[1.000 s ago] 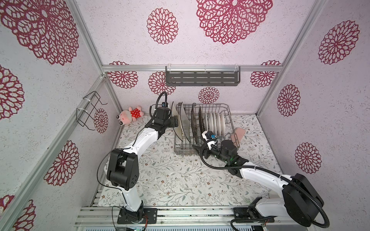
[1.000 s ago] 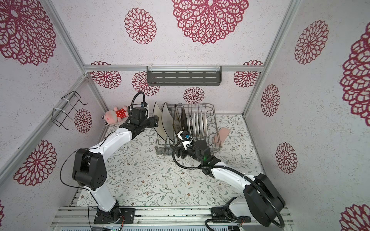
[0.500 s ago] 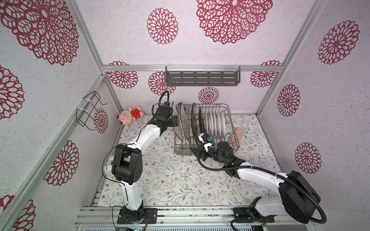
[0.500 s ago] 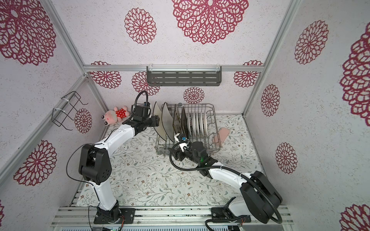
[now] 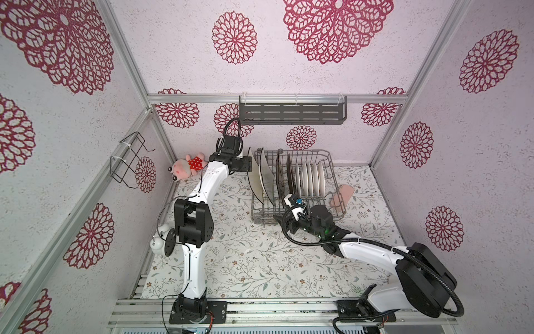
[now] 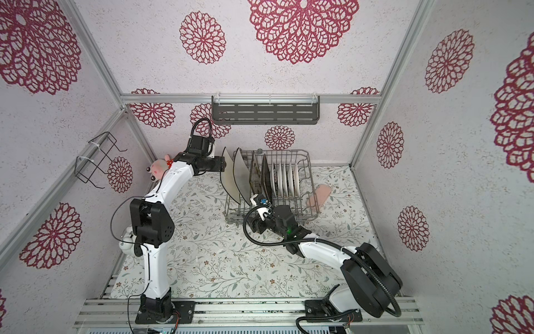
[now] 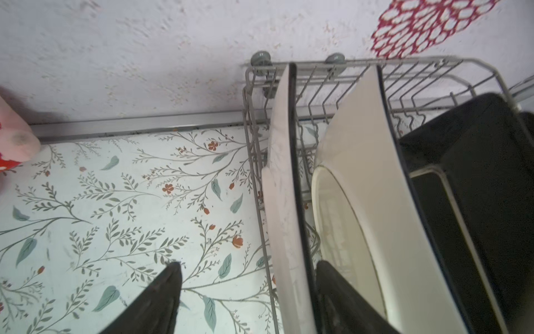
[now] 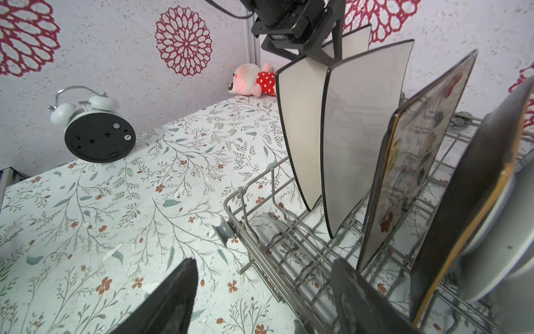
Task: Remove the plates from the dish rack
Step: 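Close left gripper on the plate's top edge while right gripper holds the rack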
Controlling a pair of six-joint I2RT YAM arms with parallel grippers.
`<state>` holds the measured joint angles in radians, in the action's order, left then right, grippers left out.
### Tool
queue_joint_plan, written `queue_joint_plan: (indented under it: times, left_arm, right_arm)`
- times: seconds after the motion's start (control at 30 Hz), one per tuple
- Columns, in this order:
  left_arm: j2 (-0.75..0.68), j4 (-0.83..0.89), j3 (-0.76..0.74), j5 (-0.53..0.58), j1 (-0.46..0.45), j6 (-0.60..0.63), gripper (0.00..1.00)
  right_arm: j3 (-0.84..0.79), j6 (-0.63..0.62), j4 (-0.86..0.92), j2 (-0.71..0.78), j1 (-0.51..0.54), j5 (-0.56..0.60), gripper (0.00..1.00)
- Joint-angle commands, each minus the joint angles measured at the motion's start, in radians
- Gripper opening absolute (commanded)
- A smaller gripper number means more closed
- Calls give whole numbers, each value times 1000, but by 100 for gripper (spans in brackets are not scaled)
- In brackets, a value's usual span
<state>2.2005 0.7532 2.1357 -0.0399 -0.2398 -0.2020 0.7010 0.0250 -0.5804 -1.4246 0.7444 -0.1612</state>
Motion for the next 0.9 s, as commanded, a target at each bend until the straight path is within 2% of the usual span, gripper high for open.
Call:
queue_joint_plan:
  times: [0.0, 0.23, 0.4, 0.87]
  left_arm:
    - [17, 103, 28, -11, -4, 56, 75]
    - [24, 124, 46, -22, 10, 65, 70]
    - [59, 176, 108, -58, 14, 73, 56]
    - [99, 252, 187, -78, 16, 78, 30]
  right_arm:
    - [50, 19, -66, -14, 9, -4, 76]
    - [76, 13, -62, -45, 19, 0, 76]
    - [84, 6, -62, -61, 24, 9, 76]
    - [87, -7, -62, -73, 30, 34, 75]
